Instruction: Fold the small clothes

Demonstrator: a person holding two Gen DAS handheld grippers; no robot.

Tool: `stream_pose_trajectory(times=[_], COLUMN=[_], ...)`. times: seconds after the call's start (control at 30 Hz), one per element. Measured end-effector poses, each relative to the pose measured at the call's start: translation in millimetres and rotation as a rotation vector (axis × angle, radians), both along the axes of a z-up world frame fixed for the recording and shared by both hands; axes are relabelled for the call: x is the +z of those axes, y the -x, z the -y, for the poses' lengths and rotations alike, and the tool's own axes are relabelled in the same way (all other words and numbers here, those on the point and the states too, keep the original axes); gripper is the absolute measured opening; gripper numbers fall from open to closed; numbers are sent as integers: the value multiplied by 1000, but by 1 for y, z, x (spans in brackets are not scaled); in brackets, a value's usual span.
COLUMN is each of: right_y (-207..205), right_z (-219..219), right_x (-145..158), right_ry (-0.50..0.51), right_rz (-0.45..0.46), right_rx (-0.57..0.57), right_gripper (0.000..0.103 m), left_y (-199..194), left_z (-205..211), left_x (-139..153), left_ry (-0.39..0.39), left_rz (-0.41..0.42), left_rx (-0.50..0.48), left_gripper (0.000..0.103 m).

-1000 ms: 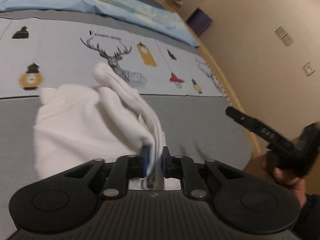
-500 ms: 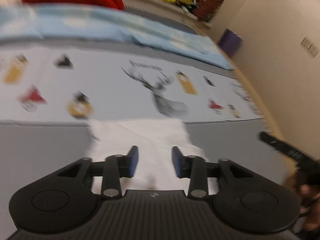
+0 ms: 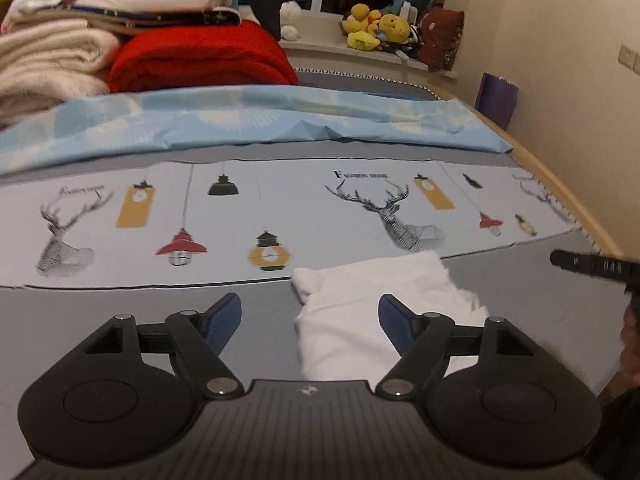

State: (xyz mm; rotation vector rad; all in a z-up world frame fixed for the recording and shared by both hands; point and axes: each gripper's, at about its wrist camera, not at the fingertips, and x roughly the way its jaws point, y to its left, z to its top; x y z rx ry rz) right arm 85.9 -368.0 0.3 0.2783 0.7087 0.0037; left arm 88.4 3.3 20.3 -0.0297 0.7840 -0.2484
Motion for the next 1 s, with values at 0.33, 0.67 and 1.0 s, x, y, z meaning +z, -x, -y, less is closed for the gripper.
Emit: stream_pose_trajectory(times=[0.33, 0.67, 1.0], right_y=[-22, -53, -60], right_z=[-22, -60, -86], right_x=[-37, -101, -102], right_ry=[-100, -95, -18], right_rz=[-222, -535, -514], right_rx=[91, 158, 223], right_gripper=[40, 47, 24], left_y=[-8, -1, -3], left_z=[-32, -27, -25], left_x=[-11, -15, -15], left_ry=[-45, -98, -108], left_rz=[-46, -47, -50], left_rx=[70, 7, -5], left_gripper=[80, 80, 80])
